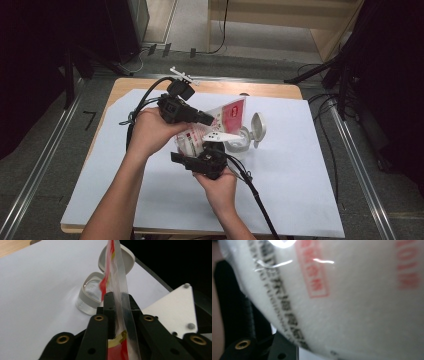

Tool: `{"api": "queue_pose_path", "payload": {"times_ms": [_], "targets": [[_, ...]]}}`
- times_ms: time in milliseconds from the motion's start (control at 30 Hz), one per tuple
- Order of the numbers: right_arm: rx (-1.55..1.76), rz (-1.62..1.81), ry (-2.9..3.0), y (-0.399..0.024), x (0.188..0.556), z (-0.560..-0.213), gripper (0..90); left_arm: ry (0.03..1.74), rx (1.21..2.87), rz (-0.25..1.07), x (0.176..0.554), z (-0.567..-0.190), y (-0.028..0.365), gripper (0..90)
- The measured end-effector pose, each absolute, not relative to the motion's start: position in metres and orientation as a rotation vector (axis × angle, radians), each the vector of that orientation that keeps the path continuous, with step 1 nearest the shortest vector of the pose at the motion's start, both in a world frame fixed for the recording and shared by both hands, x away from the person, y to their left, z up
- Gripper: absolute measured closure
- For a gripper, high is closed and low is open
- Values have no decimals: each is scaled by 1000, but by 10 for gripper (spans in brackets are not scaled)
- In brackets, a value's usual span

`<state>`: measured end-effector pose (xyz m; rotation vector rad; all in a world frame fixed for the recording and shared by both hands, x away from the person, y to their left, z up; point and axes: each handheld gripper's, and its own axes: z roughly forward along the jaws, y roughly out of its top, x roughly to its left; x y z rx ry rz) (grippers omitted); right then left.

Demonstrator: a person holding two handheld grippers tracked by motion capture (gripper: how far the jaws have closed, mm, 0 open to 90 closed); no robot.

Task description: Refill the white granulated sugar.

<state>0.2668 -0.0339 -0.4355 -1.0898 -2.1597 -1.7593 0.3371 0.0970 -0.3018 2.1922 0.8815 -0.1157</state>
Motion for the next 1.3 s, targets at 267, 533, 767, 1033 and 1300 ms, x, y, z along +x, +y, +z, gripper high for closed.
{"api": "queue_pose_path", "payload": {"times_ms": [267, 533, 767, 1033, 1300], "targets": [[-1091, -1736, -2266, -28, 264, -434, 591, 913, 2202, -94, 337, -301, 96, 877], [-1097, -1765, -2190, -28, 265, -431, 620, 857, 2203, -68, 337, -298, 93, 864], [-1115, -1732, -2144, -28, 269, -429, 621, 858, 2198, -69, 339, -297, 91, 867], [-1120, -1732, -2136, -27, 271, -427, 619, 854, 2210, -108, 346, -296, 91, 867], [-1126, -1746, -2186, -25, 269, -427, 601, 856, 2199, -132, 350, -297, 93, 875]]}}
